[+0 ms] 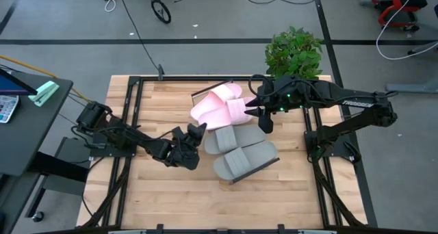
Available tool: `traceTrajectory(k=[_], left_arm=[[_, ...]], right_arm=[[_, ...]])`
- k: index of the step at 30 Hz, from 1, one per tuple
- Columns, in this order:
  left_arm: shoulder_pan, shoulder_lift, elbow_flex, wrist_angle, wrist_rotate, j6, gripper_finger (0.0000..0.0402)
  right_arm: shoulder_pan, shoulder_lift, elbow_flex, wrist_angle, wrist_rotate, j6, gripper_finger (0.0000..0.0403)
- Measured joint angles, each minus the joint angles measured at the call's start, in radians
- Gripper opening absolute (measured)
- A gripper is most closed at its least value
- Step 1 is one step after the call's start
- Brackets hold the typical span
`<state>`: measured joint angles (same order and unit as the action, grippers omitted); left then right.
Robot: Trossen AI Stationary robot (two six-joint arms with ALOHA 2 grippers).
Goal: Pick and place slides into the shelf
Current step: Adjust the pink slippers
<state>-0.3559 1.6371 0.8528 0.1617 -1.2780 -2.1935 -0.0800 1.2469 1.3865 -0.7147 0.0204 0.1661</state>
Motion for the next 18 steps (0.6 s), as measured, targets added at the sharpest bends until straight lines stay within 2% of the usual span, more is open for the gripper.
traceTrajectory(k=[9, 15, 18], left_arm=[[-0.007, -0.003, 0.002, -0.035, 0.051, -0.013, 0.0056], [0.002, -0.001, 0.001, -0.018, 0.075, 0.031, 0.0129], [0.006, -0.001, 0.000, 0.019, 0.089, 0.059, 0.0151]], right_arm=[[0.000, 0.000, 0.000, 0.000, 0.000, -0.002, 0.0134], [0.000, 0.000, 0.000, 0.000, 0.000, -0.010, 0.0134], [0.000, 0.000, 0.000, 0.000, 0.000, -0.010, 0.0134]])
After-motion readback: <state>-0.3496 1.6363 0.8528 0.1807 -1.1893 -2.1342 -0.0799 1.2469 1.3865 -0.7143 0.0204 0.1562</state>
